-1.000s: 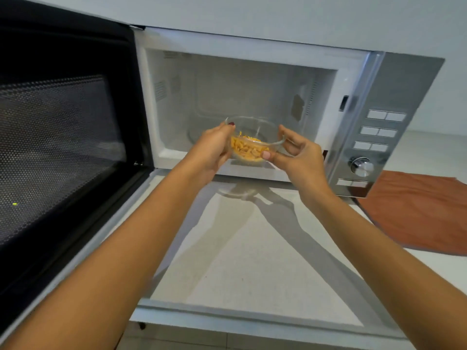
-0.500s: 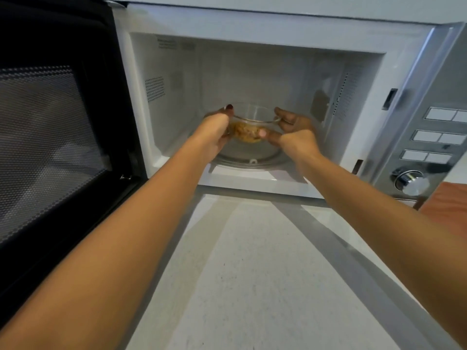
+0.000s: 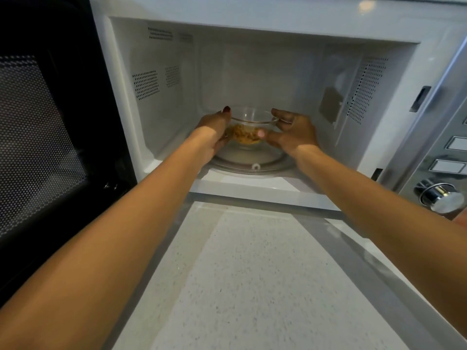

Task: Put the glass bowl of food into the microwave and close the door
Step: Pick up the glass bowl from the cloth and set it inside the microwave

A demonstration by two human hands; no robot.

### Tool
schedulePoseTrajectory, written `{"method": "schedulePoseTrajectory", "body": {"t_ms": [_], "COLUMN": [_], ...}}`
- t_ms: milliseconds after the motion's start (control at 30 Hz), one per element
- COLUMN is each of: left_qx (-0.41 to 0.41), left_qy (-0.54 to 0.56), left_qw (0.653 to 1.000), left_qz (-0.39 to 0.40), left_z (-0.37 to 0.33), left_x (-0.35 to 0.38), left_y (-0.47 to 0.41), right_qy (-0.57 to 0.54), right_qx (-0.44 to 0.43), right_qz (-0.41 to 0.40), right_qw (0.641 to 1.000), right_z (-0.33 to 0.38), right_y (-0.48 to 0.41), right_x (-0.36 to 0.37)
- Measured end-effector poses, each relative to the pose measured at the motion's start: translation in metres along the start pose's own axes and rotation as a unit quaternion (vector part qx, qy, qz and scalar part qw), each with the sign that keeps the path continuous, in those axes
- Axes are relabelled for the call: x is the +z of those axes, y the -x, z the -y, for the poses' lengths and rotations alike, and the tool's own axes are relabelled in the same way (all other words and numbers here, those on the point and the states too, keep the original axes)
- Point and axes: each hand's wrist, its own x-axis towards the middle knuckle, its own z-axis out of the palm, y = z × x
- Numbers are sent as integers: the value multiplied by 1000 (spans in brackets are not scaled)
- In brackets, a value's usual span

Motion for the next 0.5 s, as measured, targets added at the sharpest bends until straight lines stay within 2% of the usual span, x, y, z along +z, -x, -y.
{"method": "schedulePoseTrajectory", "body": {"t_ms": [267,400,500], "left_qx": [6,11,19], "left_qy": [9,19,3], "left_qw": [1000,1000,999], "left_qz": [2,4,-26], "left_z": [1,0,-4], "left_x": [-2,-9,-10], "left_y": [-4,-1,1], "right_qy": [18,14,-10], "right_qx": [-10,-12,26], "right_qz": [12,46,15], "right_qw": [1000,999,999], "right_z": [-2,-2,6], "right_y": [1,2,-3], "right_x": [0,-3,-3]}}
